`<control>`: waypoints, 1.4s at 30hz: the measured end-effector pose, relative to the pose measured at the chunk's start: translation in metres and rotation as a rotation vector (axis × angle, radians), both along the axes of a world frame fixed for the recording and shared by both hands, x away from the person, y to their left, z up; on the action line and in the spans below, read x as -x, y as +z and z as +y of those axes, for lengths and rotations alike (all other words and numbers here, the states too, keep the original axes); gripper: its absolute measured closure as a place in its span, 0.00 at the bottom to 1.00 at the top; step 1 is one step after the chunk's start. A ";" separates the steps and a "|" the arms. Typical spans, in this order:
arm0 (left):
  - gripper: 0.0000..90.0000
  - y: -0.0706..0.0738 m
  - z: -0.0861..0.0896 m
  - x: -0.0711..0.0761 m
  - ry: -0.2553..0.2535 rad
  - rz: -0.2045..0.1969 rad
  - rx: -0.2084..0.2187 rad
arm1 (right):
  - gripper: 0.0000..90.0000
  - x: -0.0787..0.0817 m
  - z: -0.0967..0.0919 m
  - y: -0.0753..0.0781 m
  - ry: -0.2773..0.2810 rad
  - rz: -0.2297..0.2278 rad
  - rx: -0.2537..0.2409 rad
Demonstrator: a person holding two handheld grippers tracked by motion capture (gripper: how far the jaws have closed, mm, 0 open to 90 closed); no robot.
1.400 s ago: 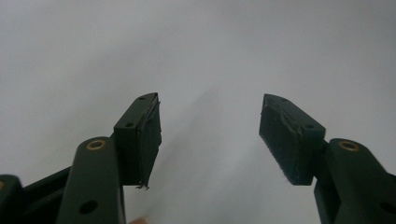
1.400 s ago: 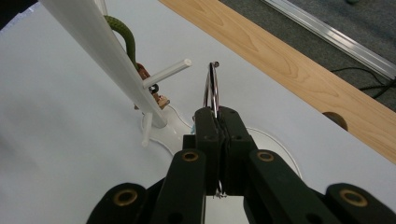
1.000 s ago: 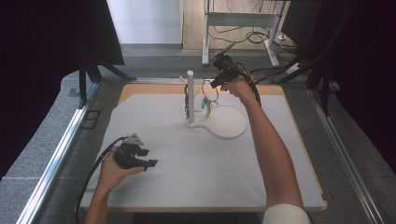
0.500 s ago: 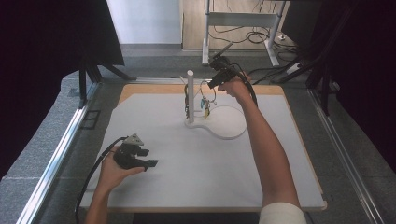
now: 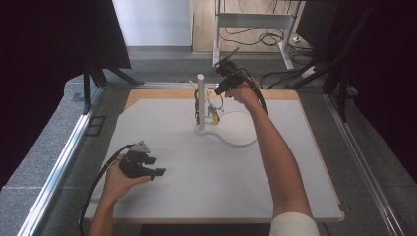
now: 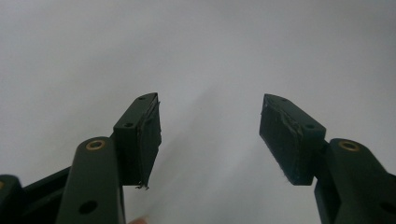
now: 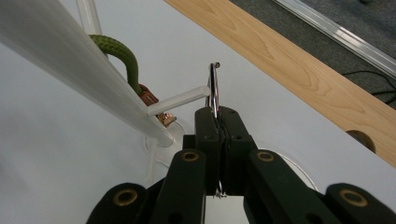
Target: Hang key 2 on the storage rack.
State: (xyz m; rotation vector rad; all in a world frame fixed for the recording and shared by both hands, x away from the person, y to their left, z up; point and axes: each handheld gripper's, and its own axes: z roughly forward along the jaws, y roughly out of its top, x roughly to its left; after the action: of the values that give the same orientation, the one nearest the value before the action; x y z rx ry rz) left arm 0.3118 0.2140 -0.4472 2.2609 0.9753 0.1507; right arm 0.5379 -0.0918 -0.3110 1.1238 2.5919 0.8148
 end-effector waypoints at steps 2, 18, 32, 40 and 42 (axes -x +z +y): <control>0.43 0.000 0.000 0.000 0.000 0.000 0.000 | 0.98 0.003 0.004 0.001 0.010 -0.001 -0.004; 0.43 0.000 -0.001 0.000 -0.004 0.003 -0.003 | 0.98 0.013 0.012 -0.007 0.038 0.013 0.016; 0.43 -0.002 -0.004 0.000 -0.009 0.012 -0.005 | 0.97 0.020 0.014 -0.022 0.064 0.033 0.007; 0.43 -0.002 -0.003 0.000 -0.011 0.015 -0.005 | 0.94 0.025 0.017 -0.023 0.087 0.029 0.016; 0.43 -0.002 -0.003 0.000 -0.011 0.017 -0.005 | 0.93 0.026 0.016 -0.022 0.086 0.027 0.008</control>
State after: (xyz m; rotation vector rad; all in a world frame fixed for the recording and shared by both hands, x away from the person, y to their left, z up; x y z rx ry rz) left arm 0.3118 0.2106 -0.4495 2.2749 0.9716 0.1293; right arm 0.5120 -0.0756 -0.3328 1.0344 2.6794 0.8120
